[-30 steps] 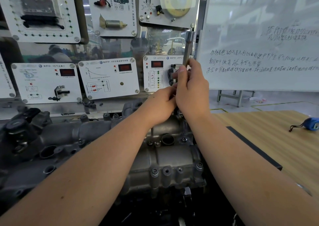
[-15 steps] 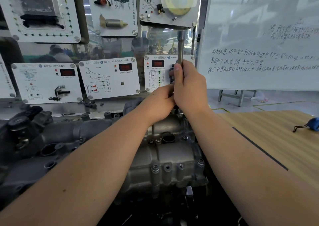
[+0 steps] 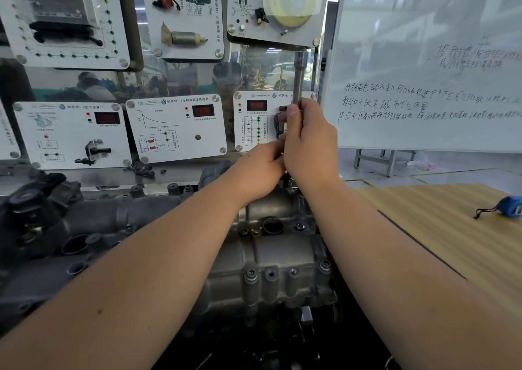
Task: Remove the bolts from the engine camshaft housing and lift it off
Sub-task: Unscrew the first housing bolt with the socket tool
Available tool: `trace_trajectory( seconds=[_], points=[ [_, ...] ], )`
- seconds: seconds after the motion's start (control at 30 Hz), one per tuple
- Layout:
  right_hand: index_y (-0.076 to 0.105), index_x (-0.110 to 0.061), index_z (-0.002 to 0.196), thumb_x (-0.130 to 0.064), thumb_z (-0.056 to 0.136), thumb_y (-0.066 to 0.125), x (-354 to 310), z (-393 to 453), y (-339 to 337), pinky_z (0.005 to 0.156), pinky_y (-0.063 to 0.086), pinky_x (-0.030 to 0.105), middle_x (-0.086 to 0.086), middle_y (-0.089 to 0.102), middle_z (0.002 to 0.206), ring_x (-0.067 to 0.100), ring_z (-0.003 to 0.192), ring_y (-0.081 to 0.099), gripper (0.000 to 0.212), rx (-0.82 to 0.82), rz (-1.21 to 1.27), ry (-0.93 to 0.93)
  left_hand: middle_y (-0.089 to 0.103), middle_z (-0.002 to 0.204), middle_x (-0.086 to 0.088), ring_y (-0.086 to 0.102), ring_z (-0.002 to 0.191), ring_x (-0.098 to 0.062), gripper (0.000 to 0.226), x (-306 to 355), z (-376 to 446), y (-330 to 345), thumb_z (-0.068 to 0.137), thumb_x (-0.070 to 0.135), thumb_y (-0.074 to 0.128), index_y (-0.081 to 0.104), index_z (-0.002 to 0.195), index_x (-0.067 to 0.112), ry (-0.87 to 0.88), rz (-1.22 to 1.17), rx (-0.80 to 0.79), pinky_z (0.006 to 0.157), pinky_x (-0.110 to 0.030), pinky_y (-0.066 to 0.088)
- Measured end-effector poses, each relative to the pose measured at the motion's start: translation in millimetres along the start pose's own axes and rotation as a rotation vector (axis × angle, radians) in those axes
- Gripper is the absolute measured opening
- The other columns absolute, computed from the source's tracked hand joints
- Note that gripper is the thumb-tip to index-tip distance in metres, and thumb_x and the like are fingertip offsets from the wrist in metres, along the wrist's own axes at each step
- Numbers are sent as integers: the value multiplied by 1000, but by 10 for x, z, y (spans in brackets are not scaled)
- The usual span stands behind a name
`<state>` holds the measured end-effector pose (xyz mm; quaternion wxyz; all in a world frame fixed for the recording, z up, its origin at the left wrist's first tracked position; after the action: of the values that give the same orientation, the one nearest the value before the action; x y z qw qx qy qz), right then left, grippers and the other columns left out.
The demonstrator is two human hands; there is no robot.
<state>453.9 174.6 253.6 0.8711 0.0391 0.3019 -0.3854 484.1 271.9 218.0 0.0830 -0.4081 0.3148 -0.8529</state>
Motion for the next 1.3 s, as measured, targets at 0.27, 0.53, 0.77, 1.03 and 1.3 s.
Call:
trace_trajectory(
  seconds=[0.27,0.53,0.77,1.03,1.3],
  points=[
    [56,-14,121,-31,102,55,13,-5,-47,62,41,10,-12,64,83,11,77,61,25,30,46,12,73,98,5,69,89,-11,16,-21,27,-11,100,20,51,63,107,29,6,52,7,85,-38,57],
    [55,-15,105,-29,107,40,53,7,6,74,51,34,-3,74,98,16,81,67,21,-15,52,42,74,99,-10,69,96,-30,21,7,2,-13,102,23,48,62,92,36,-6,37,5,91,-55,53],
    [53,-17,118,-32,103,52,64,-4,-17,73,54,34,-3,72,94,17,82,69,22,14,80,59,72,97,-1,69,93,-21,13,19,8,-23,103,22,51,63,104,27,-8,38,14,87,-45,55],
    [55,-14,120,-30,106,43,65,-10,-4,76,51,32,-3,73,97,16,87,67,24,5,76,77,74,93,-5,69,87,-20,25,9,-3,-27,101,18,50,59,86,36,-6,25,7,79,-43,55],
    [57,-16,110,-32,104,50,30,-25,-34,71,50,34,-3,71,92,19,82,66,19,17,68,45,74,96,-2,69,89,-18,19,33,-27,-7,94,25,52,60,93,42,8,-14,1,88,-49,56]
  ],
)
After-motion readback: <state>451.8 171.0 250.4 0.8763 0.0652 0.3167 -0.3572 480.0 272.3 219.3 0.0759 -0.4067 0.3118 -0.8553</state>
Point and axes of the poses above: each hand's wrist, its own z-axis towards the middle knuckle, its own y-axis out of the palm, x = y × z, the point moved 7 cm from there along z, towards the middle knuckle
